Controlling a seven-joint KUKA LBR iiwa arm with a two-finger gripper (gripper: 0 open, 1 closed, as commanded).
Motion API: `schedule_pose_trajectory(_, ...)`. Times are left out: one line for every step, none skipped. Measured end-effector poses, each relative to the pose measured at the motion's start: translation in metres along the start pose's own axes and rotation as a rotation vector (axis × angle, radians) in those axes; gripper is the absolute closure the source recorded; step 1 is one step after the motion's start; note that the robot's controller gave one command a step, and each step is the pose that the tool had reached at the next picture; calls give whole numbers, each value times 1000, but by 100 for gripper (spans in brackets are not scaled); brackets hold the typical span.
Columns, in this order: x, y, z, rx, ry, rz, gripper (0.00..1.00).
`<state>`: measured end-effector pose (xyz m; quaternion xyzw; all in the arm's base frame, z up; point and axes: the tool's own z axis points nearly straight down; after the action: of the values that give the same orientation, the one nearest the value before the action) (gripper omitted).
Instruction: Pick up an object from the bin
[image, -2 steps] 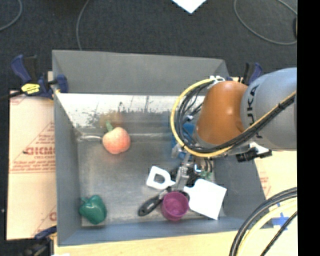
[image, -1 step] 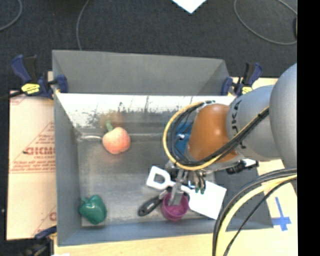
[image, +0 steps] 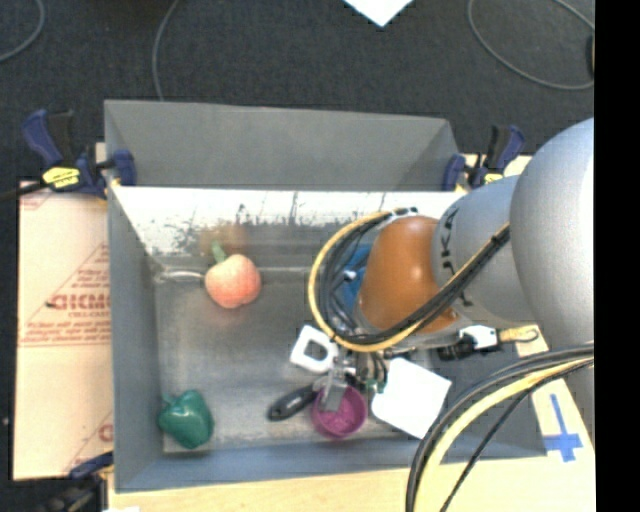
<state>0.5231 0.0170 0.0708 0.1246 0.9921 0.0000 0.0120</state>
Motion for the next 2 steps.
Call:
schedule_pose_trajectory(-10,-18,-7,2,21,-96,100)
schedule_pose_trajectory(-10,-18,-7,2,21,-96,100)
